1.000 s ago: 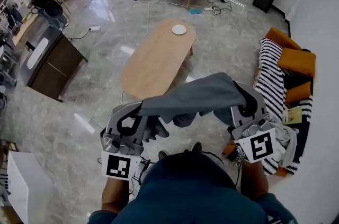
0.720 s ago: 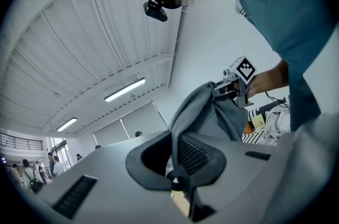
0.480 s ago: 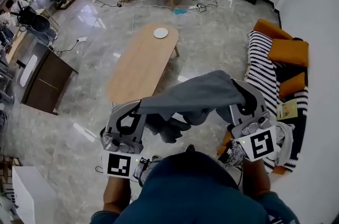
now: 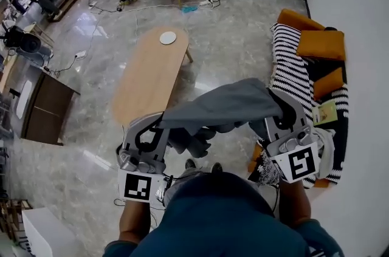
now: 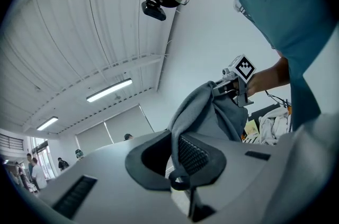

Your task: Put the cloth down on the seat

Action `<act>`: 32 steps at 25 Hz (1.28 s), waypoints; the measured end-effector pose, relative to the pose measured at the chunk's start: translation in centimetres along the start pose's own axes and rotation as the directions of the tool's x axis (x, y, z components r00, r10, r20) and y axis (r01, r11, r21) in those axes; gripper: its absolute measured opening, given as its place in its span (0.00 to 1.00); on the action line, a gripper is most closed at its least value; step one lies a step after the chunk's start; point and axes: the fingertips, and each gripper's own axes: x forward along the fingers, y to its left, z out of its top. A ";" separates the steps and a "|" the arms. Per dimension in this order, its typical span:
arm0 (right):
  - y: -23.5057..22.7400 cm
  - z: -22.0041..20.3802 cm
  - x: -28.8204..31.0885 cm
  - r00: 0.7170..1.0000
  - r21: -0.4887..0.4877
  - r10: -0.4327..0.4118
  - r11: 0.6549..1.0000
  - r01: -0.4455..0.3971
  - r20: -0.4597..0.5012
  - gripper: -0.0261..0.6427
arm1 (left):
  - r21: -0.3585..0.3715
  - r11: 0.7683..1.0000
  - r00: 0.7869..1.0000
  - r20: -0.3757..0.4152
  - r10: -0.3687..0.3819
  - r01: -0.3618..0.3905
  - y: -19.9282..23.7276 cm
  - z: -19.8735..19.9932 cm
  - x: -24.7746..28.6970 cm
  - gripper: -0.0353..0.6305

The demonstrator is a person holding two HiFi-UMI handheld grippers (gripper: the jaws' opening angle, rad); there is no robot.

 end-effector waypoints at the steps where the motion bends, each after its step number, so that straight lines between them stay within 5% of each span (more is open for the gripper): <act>1: -0.3 0.0 0.0 1.000 -0.004 -0.017 1.000 0.017 -0.005 0.10 | 0.000 1.000 1.000 0.008 -0.015 0.015 0.2 -0.1 0.6 0.09; 14: -1.6 -0.3 -1.1 0.975 -0.043 -0.214 0.976 0.211 -0.066 0.10 | 0.008 0.980 0.973 0.122 -0.199 0.199 0.8 -1.0 4.9 0.09; 20: -1.6 -0.4 -2.7 0.937 -0.082 -0.325 0.945 0.317 -0.126 0.10 | 0.008 0.951 0.933 0.193 -0.304 0.308 0.2 -1.2 6.5 0.09; 32: -8.1 -4.0 -7.4 0.905 -0.070 -0.385 0.923 0.379 -0.182 0.10 | -0.014 0.924 0.908 0.193 -0.373 0.383 -5.4 0.1 13.9 0.09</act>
